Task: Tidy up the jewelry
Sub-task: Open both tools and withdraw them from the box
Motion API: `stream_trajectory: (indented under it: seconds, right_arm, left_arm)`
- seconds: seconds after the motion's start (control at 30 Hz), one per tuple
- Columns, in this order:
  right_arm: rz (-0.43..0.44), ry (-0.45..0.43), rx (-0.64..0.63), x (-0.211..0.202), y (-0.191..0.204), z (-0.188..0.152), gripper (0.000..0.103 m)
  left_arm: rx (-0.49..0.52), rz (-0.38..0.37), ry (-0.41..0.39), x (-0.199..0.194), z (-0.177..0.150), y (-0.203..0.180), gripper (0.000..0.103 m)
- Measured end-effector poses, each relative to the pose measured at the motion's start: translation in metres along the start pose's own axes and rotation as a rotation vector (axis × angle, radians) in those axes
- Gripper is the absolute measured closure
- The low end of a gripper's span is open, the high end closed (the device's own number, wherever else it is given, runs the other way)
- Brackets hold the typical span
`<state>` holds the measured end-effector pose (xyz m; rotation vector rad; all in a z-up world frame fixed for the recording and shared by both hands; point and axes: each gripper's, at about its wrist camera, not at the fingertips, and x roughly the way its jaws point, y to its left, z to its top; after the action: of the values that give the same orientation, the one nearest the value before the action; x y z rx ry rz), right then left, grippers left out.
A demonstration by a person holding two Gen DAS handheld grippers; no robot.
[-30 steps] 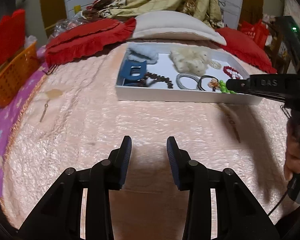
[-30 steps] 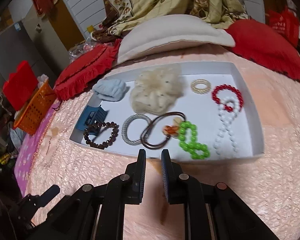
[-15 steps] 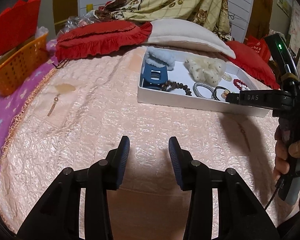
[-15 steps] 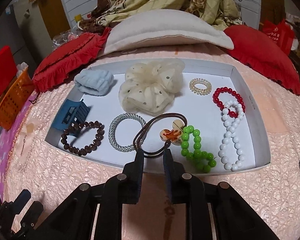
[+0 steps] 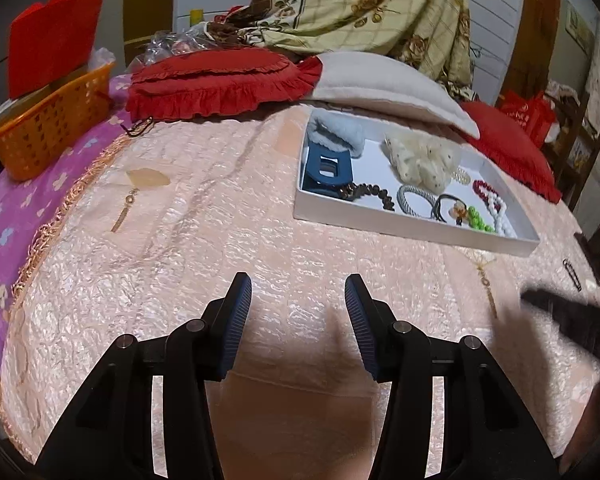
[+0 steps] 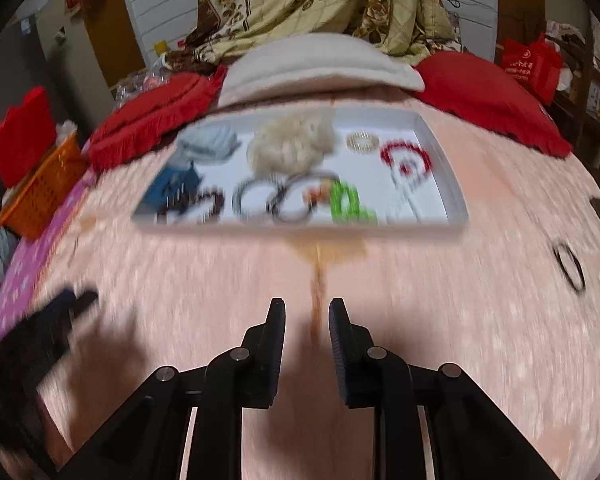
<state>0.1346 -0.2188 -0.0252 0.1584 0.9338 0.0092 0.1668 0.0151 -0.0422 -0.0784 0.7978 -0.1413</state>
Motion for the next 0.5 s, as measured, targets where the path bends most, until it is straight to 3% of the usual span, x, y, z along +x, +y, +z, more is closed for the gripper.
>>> stream_trajectory:
  seconds: [0.17, 0.5]
  right_arm:
    - [-0.02, 0.022, 0.017, -0.007, 0.003, -0.031, 0.082]
    - [-0.059, 0.016, 0.012, -0.011, 0.01, -0.038, 0.076]
  left_arm:
    - [-0.023, -0.002, -0.02, -0.008, 0.001, 0.007, 0.054]
    - [-0.04, 0.003, -0.03, -0.012, 0.004, 0.014, 0.05]
